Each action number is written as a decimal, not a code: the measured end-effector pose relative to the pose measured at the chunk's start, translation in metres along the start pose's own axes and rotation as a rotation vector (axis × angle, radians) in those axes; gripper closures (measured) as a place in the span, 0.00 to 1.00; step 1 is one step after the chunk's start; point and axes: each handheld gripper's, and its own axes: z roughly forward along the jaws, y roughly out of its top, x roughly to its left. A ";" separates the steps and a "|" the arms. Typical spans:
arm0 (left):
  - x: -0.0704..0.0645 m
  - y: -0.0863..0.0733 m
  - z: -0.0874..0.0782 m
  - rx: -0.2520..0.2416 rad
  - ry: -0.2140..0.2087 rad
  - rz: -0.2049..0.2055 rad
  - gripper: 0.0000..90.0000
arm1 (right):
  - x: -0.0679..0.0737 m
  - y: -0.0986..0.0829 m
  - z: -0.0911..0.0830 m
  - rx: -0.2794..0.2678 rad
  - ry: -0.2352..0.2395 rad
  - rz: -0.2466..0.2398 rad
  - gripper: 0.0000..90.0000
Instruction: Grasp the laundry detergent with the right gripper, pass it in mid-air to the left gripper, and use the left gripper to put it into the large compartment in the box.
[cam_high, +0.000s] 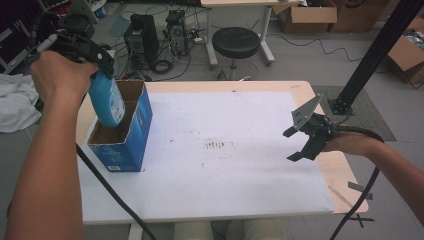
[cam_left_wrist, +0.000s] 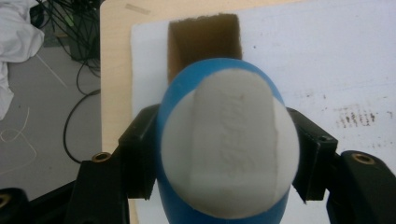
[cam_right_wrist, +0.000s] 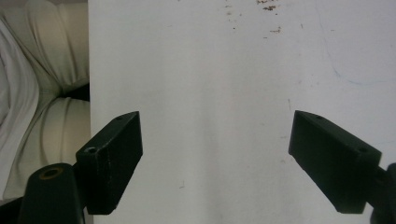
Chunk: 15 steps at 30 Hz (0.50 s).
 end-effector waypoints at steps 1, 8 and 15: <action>0.001 -0.001 0.002 0.000 -0.001 -0.001 0.42 | 0.000 0.000 0.000 0.000 -0.002 0.000 0.20; 0.004 -0.009 0.025 0.015 -0.005 0.001 0.42 | 0.000 0.001 0.003 -0.004 0.001 -0.002 0.20; 0.005 -0.017 0.050 0.023 -0.021 -0.006 0.42 | 0.001 -0.001 0.004 0.003 0.002 0.004 0.20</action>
